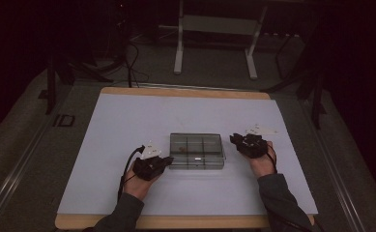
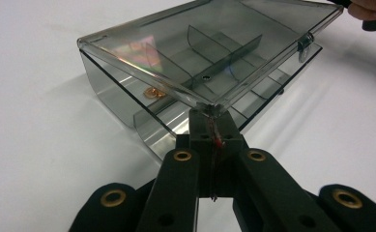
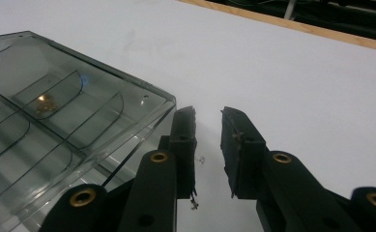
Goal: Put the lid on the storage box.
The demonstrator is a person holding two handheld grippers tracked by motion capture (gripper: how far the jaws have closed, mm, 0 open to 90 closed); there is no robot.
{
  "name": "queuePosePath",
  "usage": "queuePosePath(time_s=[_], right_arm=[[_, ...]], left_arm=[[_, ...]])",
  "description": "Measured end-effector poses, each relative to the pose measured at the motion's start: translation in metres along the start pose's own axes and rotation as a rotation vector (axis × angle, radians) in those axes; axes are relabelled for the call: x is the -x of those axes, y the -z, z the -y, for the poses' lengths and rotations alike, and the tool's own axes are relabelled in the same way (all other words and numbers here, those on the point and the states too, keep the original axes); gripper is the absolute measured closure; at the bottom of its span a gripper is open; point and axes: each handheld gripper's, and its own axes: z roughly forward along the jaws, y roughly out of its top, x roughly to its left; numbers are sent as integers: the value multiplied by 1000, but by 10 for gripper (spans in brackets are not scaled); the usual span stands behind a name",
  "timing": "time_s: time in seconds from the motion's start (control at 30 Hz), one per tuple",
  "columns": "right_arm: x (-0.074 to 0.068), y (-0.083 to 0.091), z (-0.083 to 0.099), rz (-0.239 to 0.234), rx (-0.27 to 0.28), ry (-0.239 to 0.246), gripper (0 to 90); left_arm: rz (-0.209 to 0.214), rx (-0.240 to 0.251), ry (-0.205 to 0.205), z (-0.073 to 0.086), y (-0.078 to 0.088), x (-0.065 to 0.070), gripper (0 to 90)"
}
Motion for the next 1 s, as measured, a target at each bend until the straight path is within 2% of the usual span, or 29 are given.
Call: queuePosePath(time_s=[0.5,0.7,1.0], right_arm=[[1,1,0,3,4,-2,754],[1,1,1,3,4,-3,754],[1,2,1,3,4,-4,754]], left_arm=[[11,-1,-3,7,5,-1,897],[7,-36,-6,12,5,-3,896],[0,-55,-8,14,4,-3,891]])
